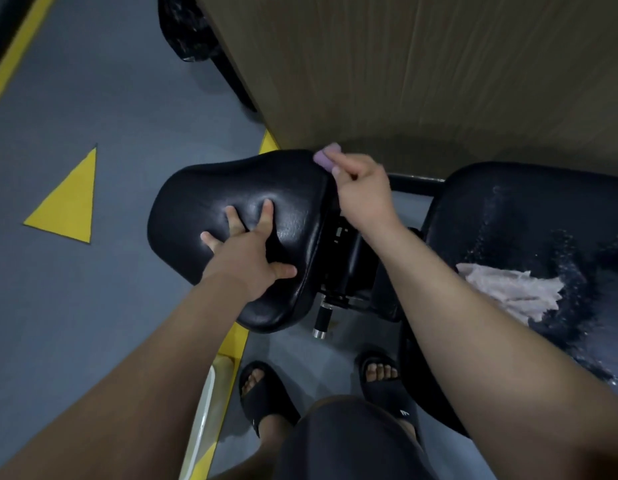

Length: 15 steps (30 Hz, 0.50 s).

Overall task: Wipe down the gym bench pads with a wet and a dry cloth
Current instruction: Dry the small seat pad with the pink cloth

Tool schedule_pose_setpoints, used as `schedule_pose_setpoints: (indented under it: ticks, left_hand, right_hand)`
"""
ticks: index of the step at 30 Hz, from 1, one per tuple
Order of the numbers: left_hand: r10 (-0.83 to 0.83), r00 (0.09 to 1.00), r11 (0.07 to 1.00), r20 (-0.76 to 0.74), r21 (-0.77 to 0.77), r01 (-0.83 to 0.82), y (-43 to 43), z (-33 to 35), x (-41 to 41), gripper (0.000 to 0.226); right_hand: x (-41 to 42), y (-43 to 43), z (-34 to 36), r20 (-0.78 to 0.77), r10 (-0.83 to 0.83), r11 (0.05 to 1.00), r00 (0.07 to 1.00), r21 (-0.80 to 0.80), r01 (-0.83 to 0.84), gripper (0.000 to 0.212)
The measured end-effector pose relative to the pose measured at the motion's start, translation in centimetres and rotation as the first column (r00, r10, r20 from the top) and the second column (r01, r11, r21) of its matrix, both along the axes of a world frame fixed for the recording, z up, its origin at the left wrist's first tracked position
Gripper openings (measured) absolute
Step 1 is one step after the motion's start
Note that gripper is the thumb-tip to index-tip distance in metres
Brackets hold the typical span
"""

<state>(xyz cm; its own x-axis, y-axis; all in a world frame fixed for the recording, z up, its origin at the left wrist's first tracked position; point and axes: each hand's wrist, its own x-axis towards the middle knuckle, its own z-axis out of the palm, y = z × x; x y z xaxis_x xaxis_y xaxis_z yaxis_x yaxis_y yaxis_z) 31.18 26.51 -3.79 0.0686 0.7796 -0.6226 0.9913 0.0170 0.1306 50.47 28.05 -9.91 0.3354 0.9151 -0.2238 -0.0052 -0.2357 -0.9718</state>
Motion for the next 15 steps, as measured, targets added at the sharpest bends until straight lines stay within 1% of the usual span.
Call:
schedule_pose_setpoints:
  ticks: [1,2,4,6,7,9,11,13,15]
  left_hand:
    - [0.001,1.0,1.0,-0.001,0.001,-0.001,0.1,-0.1,0.0,0.114]
    - [0.003,1.0,1.0,-0.001,0.003,-0.003,0.1,-0.2,-0.1,0.115]
    - [0.002,1.0,1.0,0.0,0.008,-0.002,0.1,-0.3,-0.1,0.116]
    - [0.004,1.0,1.0,0.008,0.009,-0.004,0.1,-0.1,-0.1,0.117]
    - [0.014,1.0,1.0,0.014,0.004,-0.014,0.0,0.0,-0.1,0.117]
    - [0.024,0.999,1.0,0.026,0.0,-0.024,0.0,0.1,-0.2,0.118]
    - [0.034,0.999,0.999,0.038,-0.002,-0.034,-0.1,0.2,-0.2,0.118]
    - [0.062,0.997,0.998,0.054,-0.004,-0.061,-0.2,0.3,-0.1,0.117]
    - [0.085,0.994,0.996,0.062,-0.007,-0.085,-0.3,0.3,0.0,0.117]
  right_hand:
    - [0.3,1.6,0.4,0.048,0.088,0.996,0.995,0.002,-0.089,0.033]
    - [0.5,3.3,1.2,0.076,0.202,0.979,0.976,-0.031,-0.2,0.033]
    - [0.6,6.3,3.2,0.137,0.419,0.906,0.898,-0.136,-0.402,0.029]
    - [-0.2,8.6,4.4,0.191,0.56,0.825,0.806,-0.211,-0.524,0.02]
    - [-0.6,9.3,4.6,0.216,0.603,0.796,0.768,-0.229,-0.561,0.02]
    - [-0.8,9.8,4.7,0.265,0.635,0.772,0.726,-0.247,-0.585,0.022]
    - [0.4,9.2,4.5,0.32,0.607,0.795,0.728,-0.239,-0.558,0.025]
    - [1.9,8.6,4.1,0.335,0.579,0.815,0.743,-0.234,-0.53,0.027]
    - [2.3,9.1,4.3,0.329,0.606,0.796,0.724,-0.26,-0.547,0.026]
